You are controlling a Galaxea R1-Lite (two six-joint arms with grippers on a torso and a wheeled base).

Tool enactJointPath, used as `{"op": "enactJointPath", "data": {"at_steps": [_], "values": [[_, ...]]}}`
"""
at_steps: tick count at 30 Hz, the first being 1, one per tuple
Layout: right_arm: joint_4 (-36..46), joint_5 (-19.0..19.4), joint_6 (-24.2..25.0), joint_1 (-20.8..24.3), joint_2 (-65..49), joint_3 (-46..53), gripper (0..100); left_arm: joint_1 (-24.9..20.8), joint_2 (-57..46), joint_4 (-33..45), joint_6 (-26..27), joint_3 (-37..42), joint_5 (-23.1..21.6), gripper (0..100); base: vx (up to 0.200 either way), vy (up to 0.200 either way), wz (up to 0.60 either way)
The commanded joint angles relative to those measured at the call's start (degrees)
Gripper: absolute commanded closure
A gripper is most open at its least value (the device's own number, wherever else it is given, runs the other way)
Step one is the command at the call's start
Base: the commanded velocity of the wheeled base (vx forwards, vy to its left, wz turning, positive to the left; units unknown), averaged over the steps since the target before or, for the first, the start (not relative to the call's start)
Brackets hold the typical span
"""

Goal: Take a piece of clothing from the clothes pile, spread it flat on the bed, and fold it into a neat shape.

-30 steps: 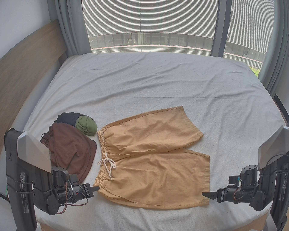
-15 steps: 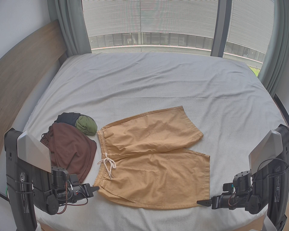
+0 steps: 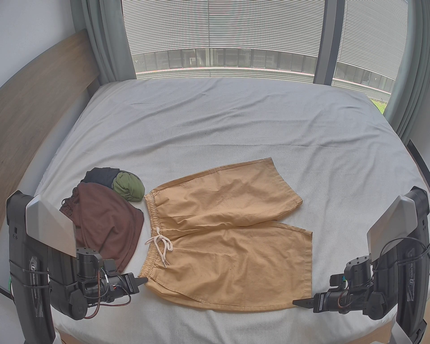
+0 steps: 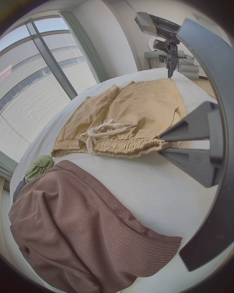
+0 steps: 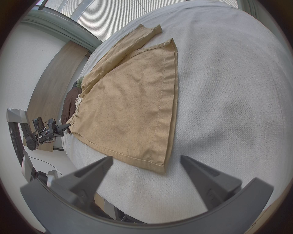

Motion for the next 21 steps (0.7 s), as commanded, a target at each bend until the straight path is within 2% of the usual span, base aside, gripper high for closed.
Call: {"op": "enactJointPath", "data": {"at_steps": [1,14,21], "values": [[0.0,0.0,0.0,0.0,0.3,-0.5,100,0.0,0.0,0.0,0.0,0.0,0.0,100,0.0,0.0,0.0],[0.0,-0.2,-0.1,-0.1,0.3,-0.3,100,0.0,0.1,0.0,0.1,0.0,0.0,100,0.0,0.0,0.0],[0.7,-0.2,-0.4,-0.3,-3.3,1.5,100,-0.1,-0.9,0.0,-0.1,2.3,-0.2,100,0.0,0.0,0.0]]}}
